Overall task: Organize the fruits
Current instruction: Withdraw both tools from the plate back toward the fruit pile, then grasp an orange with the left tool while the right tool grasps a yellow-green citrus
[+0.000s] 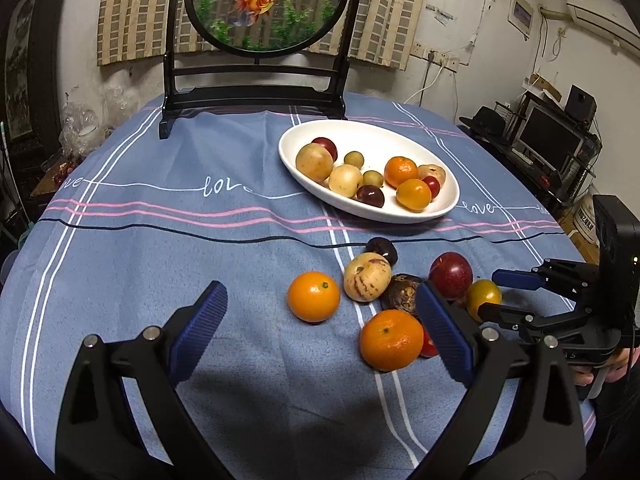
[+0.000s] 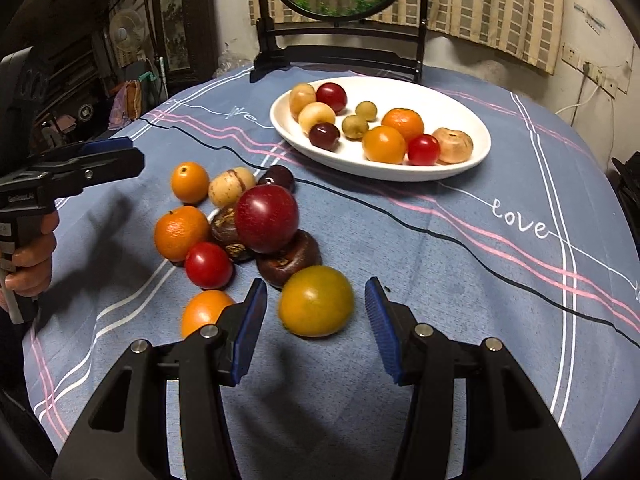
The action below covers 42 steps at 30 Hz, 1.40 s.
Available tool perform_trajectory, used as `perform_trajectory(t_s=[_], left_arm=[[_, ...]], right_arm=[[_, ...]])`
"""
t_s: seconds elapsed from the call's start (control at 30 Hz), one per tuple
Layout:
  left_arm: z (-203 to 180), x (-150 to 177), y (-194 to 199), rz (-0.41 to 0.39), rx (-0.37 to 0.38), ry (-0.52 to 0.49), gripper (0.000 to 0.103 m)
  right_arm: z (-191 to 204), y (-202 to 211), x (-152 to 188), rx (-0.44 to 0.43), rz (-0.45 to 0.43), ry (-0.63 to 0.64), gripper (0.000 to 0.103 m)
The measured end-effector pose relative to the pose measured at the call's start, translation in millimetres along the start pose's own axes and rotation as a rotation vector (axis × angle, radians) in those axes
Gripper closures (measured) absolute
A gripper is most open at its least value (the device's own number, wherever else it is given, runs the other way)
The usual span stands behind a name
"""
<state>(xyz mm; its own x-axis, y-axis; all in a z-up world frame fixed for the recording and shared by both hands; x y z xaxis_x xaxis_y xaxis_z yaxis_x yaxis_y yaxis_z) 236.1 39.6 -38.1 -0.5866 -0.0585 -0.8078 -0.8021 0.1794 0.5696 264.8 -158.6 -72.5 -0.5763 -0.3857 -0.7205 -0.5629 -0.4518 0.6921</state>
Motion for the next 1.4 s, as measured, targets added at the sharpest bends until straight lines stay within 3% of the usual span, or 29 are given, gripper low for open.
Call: perform_trajectory(t_s=[0.33, 0.47, 0.7, 0.8, 0.87, 0.97, 1.3, 1.4], left_arm=[[-6.7, 4.6, -1.3, 0.008, -0.006, -0.04, 0.006], [-10.8, 7.4, -2.9, 0.02, 0.005, -0.065, 0.006], [-46.6, 24.0, -1.8, 0.057, 0.131, -0.215, 0.007], [-58.3, 31.3, -1.7, 0.062, 0.155, -0.273, 0.016], [-60.0, 35.5, -5.8, 0.09, 0.171, -0.277, 0.033], [-55.4, 39.7, -13.4, 0.136, 0.179, -0.247, 0.048], [-41.8, 42.1, -24.5, 0.174, 0.17, -0.172, 0.048], [-40.2, 45.1, -29.5, 0.203, 0.187, -0.149, 0.056]], right_arm=[[-1.5, -10.0, 6.5, 0.007, 0.031, -0.003, 0.051], [0.2, -9.1, 6.6, -0.002, 0.029, 0.001, 0.061], [-19.8, -2.4, 1.4, 0.021, 0.004, -0.093, 0.061], [-23.8, -3.9, 3.0, 0.029, 0.015, -0.111, 0.061], [-23.9, -4.5, 3.5, 0.034, 0.018, -0.11, 0.061], [-23.2, -4.9, 3.1, 0.038, 0.019, -0.106, 0.061], [-22.8, -7.1, 4.1, 0.042, 0.029, -0.102, 0.061], [-22.8, -7.2, 4.1, 0.042, 0.029, -0.102, 0.061]])
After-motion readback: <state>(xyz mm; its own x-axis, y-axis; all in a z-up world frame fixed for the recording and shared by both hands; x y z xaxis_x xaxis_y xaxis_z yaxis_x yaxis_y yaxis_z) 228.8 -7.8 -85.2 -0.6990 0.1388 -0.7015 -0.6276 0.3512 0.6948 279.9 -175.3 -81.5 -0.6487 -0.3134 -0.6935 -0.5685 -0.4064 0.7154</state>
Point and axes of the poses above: each gripper's, at about its wrist camera, not at the fingertips, and y roughly against the way its jaws point, z to its left, x to its underside, the point moved 6 cm from there along -y, roughly the way its jaws point, and after that the axes turned 5 degrees about -z, right-handed, at the moved point
